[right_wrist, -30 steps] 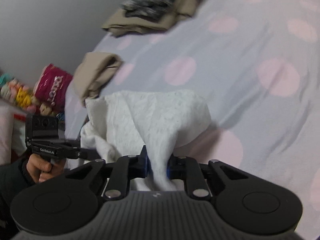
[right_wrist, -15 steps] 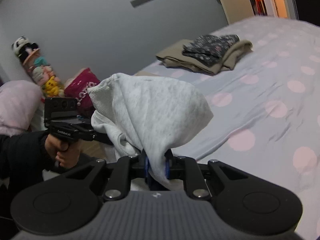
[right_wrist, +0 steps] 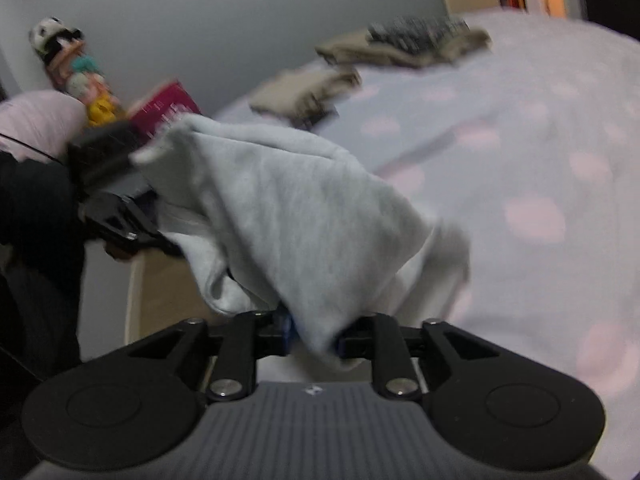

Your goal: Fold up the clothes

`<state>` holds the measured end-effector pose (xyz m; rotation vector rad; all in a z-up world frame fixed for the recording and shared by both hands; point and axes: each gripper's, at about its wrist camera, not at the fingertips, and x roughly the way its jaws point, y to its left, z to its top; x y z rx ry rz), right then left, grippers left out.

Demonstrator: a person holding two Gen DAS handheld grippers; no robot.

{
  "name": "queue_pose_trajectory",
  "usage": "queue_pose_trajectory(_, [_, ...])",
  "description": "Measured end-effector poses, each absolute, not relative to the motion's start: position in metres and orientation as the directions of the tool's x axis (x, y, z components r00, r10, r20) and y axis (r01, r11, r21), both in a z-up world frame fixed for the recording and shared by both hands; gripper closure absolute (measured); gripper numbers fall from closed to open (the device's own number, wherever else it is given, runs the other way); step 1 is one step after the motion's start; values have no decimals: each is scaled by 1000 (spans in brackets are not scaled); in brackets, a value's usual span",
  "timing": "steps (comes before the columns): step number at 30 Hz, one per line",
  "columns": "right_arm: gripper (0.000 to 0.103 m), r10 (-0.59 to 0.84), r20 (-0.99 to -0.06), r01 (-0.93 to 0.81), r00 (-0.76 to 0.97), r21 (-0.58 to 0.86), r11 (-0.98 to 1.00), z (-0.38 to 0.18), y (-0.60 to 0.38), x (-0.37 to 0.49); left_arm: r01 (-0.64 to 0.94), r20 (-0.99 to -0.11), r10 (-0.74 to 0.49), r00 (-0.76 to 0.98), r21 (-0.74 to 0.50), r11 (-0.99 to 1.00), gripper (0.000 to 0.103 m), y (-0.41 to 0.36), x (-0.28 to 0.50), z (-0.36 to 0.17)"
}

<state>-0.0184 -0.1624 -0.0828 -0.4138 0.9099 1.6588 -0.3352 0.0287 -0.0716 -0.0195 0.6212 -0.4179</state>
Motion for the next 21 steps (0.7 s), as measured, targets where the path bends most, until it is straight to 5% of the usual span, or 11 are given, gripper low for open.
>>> queue_pose_trajectory(4, [50,610,-716,-905,-341,425,-6,-73,-174,-8,368,-599,-316,736,-38,929,64,9,-335,-74])
queue_pose_trajectory(6, [46,602,-710,-885,-366,466,11,-62,-184,1,349,-608,-297,736,-36,937,63,8,-334,-75])
queue_pose_trajectory(17, [40,816,-451,-846,-361,527,-84,22,-208,4,401,-619,-261,740,96,911,60,-9,-353,-80])
queue_pose_trajectory(21, [43,753,-589,-897,-294,442,-5,0,-162,-15,402,-633,-258,730,92,911,60,-10,-352,-78])
